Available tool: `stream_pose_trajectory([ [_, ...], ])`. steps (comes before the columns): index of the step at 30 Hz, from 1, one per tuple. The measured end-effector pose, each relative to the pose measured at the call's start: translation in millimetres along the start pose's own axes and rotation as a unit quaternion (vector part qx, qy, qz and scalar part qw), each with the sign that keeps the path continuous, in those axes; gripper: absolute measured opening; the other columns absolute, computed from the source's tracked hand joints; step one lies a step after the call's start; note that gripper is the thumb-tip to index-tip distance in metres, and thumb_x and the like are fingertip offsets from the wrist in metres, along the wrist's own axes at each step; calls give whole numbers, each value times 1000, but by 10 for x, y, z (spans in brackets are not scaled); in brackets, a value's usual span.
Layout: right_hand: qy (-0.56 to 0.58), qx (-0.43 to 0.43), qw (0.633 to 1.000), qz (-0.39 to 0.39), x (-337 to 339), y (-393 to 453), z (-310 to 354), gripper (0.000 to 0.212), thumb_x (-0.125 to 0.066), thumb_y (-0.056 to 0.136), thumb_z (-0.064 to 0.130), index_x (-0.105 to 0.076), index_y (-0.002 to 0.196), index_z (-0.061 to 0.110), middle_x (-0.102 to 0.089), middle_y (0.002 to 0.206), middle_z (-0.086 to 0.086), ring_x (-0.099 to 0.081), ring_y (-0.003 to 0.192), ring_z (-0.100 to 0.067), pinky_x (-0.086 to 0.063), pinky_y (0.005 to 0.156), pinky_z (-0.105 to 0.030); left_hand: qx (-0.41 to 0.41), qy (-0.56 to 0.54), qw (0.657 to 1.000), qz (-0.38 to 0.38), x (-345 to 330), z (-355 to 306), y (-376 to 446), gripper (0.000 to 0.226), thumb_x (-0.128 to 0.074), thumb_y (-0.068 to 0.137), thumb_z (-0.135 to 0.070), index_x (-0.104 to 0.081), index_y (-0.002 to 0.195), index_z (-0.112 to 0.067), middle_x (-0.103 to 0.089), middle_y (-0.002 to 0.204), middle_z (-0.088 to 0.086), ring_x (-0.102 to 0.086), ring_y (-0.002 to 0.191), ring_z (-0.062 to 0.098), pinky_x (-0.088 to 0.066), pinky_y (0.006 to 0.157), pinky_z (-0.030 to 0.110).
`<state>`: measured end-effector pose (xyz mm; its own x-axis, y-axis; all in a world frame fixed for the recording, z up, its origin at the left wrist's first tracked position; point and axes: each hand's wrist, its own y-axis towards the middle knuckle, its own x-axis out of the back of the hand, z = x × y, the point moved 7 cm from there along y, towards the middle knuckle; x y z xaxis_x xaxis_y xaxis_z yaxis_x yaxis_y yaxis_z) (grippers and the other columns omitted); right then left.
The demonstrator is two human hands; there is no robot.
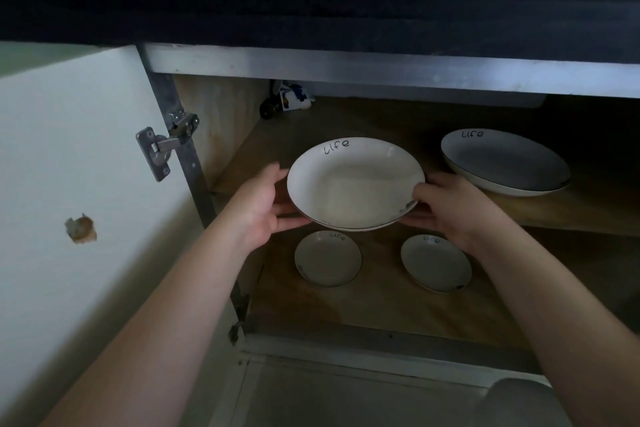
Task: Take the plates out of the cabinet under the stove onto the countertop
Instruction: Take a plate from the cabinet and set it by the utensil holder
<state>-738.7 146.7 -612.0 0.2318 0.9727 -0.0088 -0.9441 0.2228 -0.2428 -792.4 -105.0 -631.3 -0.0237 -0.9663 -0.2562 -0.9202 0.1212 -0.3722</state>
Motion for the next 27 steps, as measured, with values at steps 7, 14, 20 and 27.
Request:
stream_pose_trajectory([
  [7,-7,-8,998,61,43,-129,-166,37,-51,92,-1,-56,127,10,-72,109,-11,-74,85,-22,-58,60,-28,8,-57,998,23,150,205,-238,45,-40,102,-44,-50,140,-23,-51,139,8,-61,113,31,-61,70,50],
  [14,-18,15,995,96,101,-144,-363,37,-60,88,4,-62,119,24,-74,105,0,-73,86,-18,-59,62,-28,-38,-45,996,-66,191,337,-354,30,-42,100,-45,-66,109,-29,-66,115,-2,-66,105,26,-60,58,43],
  [20,-68,26,994,78,245,-151,-286,44,-60,89,9,-58,124,35,-71,111,5,-71,94,-18,-61,72,-35,-34,-8,995,-92,78,374,-308,15,-57,94,-45,-71,95,-39,-75,101,-6,-71,97,22,-61,60,43],
  [27,-142,-18,988,51,314,-639,-146,56,-55,92,10,-51,109,64,-67,107,22,-66,95,-1,-60,71,-25,-41,23,989,-138,37,372,-814,26,-58,98,-20,-71,106,-40,-72,110,-3,-66,95,24,-56,52,35],
])
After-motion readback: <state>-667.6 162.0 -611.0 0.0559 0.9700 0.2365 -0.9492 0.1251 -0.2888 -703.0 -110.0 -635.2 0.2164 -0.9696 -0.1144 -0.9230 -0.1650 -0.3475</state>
